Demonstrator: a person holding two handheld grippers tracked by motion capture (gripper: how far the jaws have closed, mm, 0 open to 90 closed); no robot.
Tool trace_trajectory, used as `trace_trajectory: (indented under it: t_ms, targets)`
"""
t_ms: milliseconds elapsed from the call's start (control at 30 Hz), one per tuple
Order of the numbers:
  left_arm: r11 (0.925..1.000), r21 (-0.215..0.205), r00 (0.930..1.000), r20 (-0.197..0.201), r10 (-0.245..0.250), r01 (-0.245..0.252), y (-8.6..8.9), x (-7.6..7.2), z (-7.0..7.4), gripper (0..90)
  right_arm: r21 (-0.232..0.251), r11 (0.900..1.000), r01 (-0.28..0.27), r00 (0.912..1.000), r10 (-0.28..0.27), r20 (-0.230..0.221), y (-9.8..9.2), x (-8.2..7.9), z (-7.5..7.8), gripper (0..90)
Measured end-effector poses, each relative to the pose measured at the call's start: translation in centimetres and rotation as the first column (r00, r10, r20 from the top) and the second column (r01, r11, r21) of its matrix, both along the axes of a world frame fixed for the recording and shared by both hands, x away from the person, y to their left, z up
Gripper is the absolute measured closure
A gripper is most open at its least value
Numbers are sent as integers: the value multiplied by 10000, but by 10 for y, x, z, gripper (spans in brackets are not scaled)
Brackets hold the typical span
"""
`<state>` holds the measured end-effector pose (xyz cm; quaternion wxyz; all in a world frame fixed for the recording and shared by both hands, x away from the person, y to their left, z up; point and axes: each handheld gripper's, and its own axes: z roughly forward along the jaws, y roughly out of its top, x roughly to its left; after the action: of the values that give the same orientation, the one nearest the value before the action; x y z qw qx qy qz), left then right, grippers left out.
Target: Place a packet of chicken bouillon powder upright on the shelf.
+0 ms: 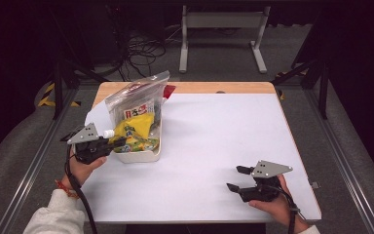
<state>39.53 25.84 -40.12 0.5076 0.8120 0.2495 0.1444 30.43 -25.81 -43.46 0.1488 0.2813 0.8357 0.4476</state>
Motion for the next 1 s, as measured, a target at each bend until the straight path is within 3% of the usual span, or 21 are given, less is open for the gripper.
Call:
trace_trajectory:
  t_ms: [333,633,767,1000]
  targets:
    - [9999,-126,10000,-38,70,-70,1,0,-2,880,-61,10000,-10,9999,11,104,0,-1,1,306]
    - [9999,81,9999,-48,117,-117,4,2,2,879,-192,9998,-63,9999,65,112,0,-1,0,304]
    - [9989,469,9999,138,89,-96,1,1,6,877,-187,9998,-53,10000,54,69,0,0,0,303]
    - [9992,339,9997,109,223,-226,2,2,6,869,-236,9997,-77,10000,77,17,0,0,-1,302]
